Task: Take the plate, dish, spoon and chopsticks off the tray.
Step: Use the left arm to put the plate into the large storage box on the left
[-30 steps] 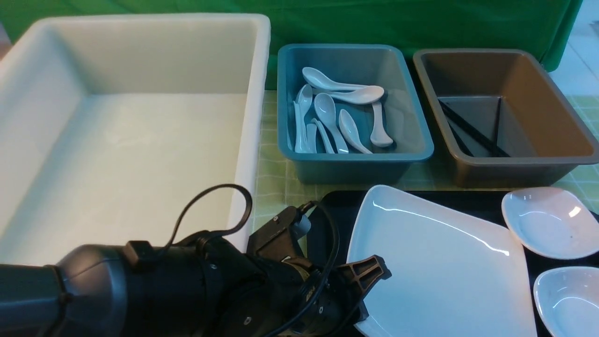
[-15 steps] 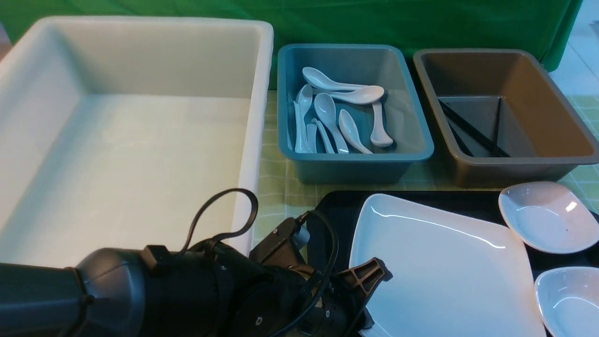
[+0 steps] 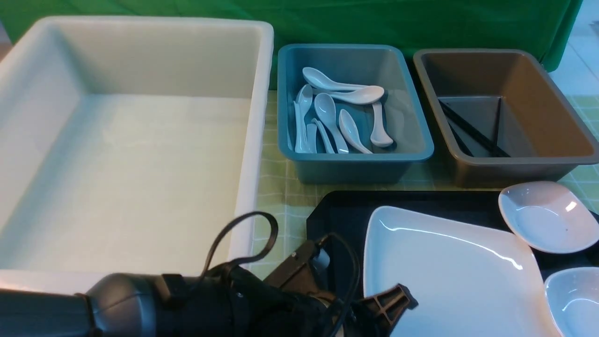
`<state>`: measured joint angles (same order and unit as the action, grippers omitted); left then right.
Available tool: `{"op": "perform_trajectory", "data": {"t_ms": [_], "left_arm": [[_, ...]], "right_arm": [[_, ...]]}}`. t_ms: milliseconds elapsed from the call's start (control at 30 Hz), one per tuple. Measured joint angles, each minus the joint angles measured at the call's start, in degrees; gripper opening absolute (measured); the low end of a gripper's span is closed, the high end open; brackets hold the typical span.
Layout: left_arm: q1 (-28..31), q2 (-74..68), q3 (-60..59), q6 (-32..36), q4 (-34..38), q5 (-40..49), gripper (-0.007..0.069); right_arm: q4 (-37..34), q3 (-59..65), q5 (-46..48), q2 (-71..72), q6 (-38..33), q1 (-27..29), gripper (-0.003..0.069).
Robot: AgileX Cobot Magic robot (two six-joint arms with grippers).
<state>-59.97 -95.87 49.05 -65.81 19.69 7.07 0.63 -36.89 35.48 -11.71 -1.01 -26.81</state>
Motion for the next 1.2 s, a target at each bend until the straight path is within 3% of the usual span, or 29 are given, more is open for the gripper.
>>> {"op": "perform_trajectory", "data": {"t_ms": [267, 600, 967, 1200], "left_arm": [[-2.4, 0.3, 0.1, 0.0, 0.2, 0.2, 0.0008], [-2.8, 7.7, 0.0, -0.6, -5.2, 5.3, 0.0007], [-2.7, 12.0, 0.0, -21.6, -31.1, 7.4, 0.0007], [-2.6, 15.7, 2.2, -24.0, -36.5, 8.2, 0.0007]], "right_arm": [[0.0, 0.0, 0.0, 0.0, 0.0, 0.0, 0.0139], [0.0, 0.0, 0.0, 0.0, 0.0, 0.0, 0.0145], [0.0, 0.0, -0.1, 0.0, 0.0, 0.0, 0.0146], [0.0, 0.0, -0.1, 0.0, 0.0, 0.0, 0.0146]]}}
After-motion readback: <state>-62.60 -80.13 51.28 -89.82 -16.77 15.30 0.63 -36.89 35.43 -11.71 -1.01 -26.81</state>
